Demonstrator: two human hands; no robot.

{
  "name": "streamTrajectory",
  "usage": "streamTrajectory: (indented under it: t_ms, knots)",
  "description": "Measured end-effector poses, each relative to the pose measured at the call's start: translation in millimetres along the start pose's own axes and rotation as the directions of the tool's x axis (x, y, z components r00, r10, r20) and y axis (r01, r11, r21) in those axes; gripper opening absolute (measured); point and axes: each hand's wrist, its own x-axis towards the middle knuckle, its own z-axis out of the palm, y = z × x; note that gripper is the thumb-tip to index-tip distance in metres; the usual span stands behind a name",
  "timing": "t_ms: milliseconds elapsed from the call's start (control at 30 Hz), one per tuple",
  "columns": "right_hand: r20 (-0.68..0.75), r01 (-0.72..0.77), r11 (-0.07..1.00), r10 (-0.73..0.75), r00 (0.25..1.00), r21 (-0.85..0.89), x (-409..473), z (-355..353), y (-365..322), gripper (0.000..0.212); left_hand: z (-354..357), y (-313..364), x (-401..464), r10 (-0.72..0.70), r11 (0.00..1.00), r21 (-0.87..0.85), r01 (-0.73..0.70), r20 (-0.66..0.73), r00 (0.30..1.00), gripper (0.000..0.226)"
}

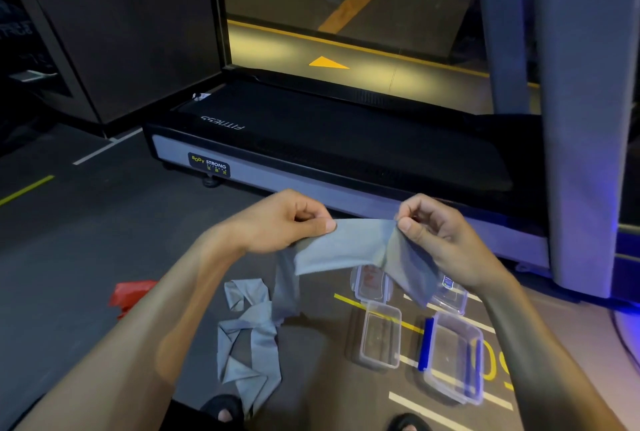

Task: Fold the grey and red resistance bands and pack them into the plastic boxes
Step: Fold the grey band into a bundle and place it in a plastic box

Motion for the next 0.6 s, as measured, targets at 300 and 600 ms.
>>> streamTrajectory:
  t_ms: [300,600]
  knots:
    - [-0.107,0.015,0.898,0.035,0.994,0.439,0,-3,-2,0.023,-10,-10,4,-0.202,0.747,0.637,0.191,-0.057,0.978,0.025]
    - [-0.199,0.081,0.79,0.053,0.979,0.608,6,2,-6,0.022,-10,-15,4,-0.354,0.669,0.693,0.268,-0.019,0.935,0.023]
